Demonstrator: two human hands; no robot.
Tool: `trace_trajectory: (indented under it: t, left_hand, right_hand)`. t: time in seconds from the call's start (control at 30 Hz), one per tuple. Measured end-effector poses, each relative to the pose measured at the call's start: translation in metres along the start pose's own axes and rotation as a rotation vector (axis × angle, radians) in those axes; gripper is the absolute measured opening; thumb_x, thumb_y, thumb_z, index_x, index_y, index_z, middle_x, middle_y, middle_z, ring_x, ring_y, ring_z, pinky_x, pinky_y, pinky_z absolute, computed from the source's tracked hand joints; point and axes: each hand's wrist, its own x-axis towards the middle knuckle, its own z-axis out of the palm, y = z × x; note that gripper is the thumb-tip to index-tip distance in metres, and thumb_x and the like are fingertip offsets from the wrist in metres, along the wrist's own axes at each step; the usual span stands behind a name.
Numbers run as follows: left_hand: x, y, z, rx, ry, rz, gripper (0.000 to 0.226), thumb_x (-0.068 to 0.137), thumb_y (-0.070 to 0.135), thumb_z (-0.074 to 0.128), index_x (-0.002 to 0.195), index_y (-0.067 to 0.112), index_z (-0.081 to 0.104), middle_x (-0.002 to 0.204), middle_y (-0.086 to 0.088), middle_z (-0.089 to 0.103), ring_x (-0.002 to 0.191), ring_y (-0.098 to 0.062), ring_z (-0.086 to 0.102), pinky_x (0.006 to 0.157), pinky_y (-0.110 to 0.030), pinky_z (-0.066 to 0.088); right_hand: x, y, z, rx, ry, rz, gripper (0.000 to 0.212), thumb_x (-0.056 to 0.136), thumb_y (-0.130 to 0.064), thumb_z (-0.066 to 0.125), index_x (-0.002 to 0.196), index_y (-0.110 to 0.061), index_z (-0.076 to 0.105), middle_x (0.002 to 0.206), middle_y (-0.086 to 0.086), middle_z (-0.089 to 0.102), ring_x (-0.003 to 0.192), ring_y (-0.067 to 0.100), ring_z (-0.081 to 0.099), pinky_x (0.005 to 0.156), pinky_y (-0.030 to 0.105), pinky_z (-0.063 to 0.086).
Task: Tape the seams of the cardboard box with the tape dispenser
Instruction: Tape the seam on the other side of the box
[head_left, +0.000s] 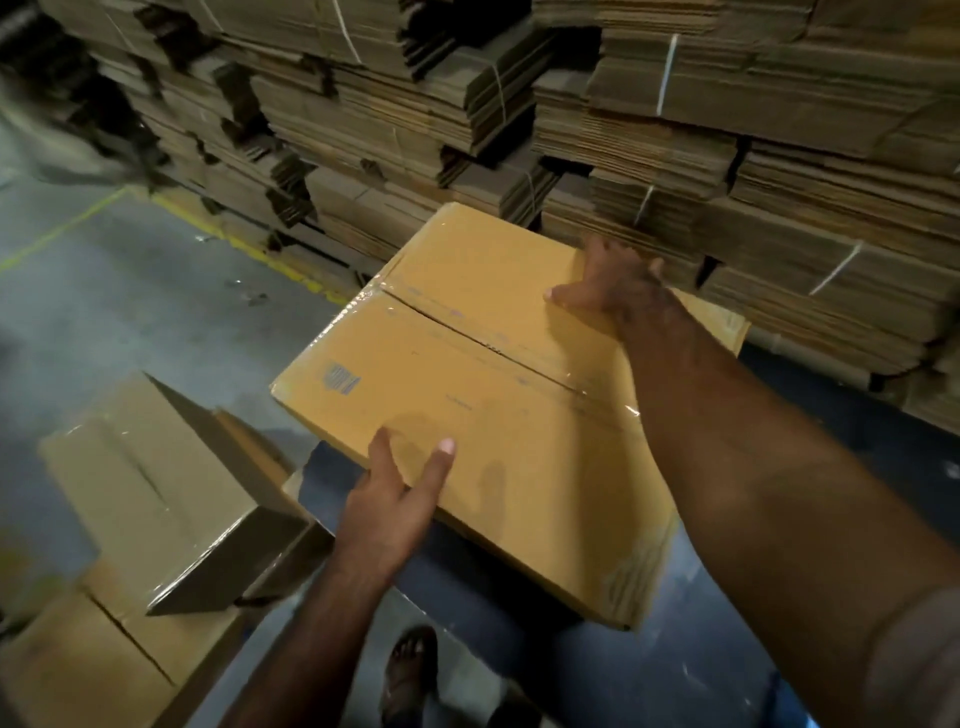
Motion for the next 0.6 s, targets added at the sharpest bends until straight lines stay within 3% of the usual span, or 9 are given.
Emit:
trace_trajectory:
  t: [0.07, 0.17, 0.27, 0.37, 0.47, 0.53, 0.6]
  left_hand:
    - [0.010, 0.009, -0.004, -0.053, 0.074, -0.044, 0.100, 0.075, 0.085, 0.044, 0.152, 0.025, 0.023, 0.149, -0.005, 0.042, 0.132, -0.030, 0.045, 0.108, -0.045, 0.039]
    - [0.040, 0.028, -0.019, -0.103, 0.102, -0.040, 0.114, 0.061, 0.093, 0.049, 0.150, 0.026, 0.028, 0.152, -0.009, 0.038, 0.132, -0.033, 0.045, 0.104, -0.053, 0.044]
    - [0.071, 0.061, -0.019, -0.056, 0.069, 0.050, 0.103, 0.071, 0.084, 0.054, 0.152, 0.024, 0.031, 0.154, -0.008, 0.038, 0.136, -0.033, 0.041, 0.109, -0.048, 0.038]
    - [0.100, 0.106, 0.002, 0.083, 0.009, 0.228, 0.092, 0.077, 0.077, 0.057, 0.147, 0.020, 0.041, 0.147, -0.012, 0.047, 0.131, -0.034, 0.046, 0.106, -0.045, 0.039]
    - [0.121, 0.139, 0.039, 0.354, -0.096, 0.431, 0.095, 0.068, 0.087, 0.048, 0.133, 0.018, 0.054, 0.134, -0.016, 0.056, 0.120, -0.037, 0.052, 0.100, -0.048, 0.044]
    - [0.122, 0.149, 0.062, 0.550, -0.193, 0.526, 0.092, 0.067, 0.088, 0.047, 0.128, 0.019, 0.057, 0.131, -0.017, 0.051, 0.118, -0.038, 0.050, 0.099, -0.050, 0.044]
    - [0.117, 0.148, 0.079, 0.696, -0.314, 0.620, 0.077, 0.077, 0.077, 0.056, 0.127, 0.018, 0.056, 0.135, -0.018, 0.043, 0.121, -0.039, 0.044, 0.099, -0.049, 0.043]
  right_hand:
    - [-0.020, 0.011, -0.004, 0.105, 0.055, 0.066, 0.090, 0.081, -0.057, 0.067, 0.149, -0.015, 0.026, 0.148, 0.018, 0.041, 0.133, 0.040, 0.040, 0.108, 0.060, 0.033]
    - [-0.059, 0.038, -0.008, 0.189, 0.164, 0.133, 0.072, 0.083, -0.052, 0.067, 0.139, -0.019, 0.036, 0.134, 0.017, 0.050, 0.121, 0.037, 0.050, 0.098, 0.057, 0.043]
    - [-0.103, 0.073, -0.008, 0.195, 0.217, 0.272, 0.074, 0.079, -0.056, 0.068, 0.137, -0.020, 0.040, 0.133, 0.017, 0.049, 0.122, 0.037, 0.047, 0.098, 0.053, 0.044]
    - [-0.155, 0.116, -0.005, 0.196, 0.237, 0.470, 0.071, 0.079, -0.059, 0.065, 0.134, -0.020, 0.043, 0.132, 0.018, 0.049, 0.121, 0.039, 0.048, 0.096, 0.048, 0.046]
    - [-0.213, 0.145, 0.008, 0.240, 0.244, 0.653, 0.067, 0.081, -0.057, 0.065, 0.131, -0.018, 0.044, 0.128, 0.015, 0.050, 0.117, 0.035, 0.050, 0.091, 0.045, 0.049]
    - [-0.249, 0.153, 0.023, 0.254, 0.249, 0.730, 0.065, 0.080, -0.056, 0.066, 0.128, -0.015, 0.046, 0.125, 0.014, 0.052, 0.115, 0.034, 0.052, 0.089, 0.044, 0.051]
    - [-0.277, 0.152, 0.036, 0.263, 0.211, 0.764, 0.064, 0.079, -0.058, 0.063, 0.124, -0.016, 0.050, 0.124, 0.013, 0.055, 0.115, 0.033, 0.051, 0.086, 0.041, 0.050]
